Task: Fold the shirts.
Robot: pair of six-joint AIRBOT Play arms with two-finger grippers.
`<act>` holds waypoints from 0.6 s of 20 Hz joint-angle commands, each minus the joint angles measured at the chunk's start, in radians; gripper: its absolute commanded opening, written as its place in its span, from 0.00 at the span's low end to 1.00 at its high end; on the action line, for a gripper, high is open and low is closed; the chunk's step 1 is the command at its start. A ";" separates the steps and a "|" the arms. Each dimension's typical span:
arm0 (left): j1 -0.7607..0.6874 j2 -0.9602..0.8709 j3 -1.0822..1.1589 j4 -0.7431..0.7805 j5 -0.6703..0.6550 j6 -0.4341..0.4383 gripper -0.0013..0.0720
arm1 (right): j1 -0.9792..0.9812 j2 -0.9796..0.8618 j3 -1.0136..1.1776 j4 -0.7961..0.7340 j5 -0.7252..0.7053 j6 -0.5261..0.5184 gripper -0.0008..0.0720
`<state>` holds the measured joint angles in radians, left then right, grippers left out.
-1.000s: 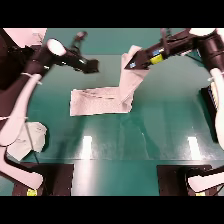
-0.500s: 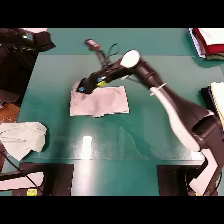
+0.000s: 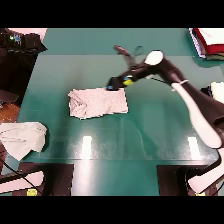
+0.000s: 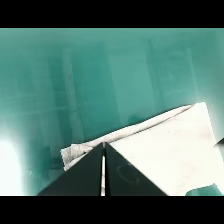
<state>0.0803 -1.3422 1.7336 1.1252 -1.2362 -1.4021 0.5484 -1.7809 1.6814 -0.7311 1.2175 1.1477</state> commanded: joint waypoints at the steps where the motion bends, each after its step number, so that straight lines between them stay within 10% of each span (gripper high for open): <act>1: 0.001 0.001 0.000 0.001 -0.013 0.007 0.05 | -0.196 0.094 -0.242 -0.026 0.010 0.066 0.75; 12: 0.001 -0.002 -0.032 -0.004 -0.013 0.007 0.05 | -0.193 -0.077 -0.291 0.164 -0.047 0.094 0.87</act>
<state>0.0803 -1.3434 1.7138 1.1221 -1.2491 -1.3949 0.3069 -1.7931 1.3396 -0.6064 1.1664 1.2392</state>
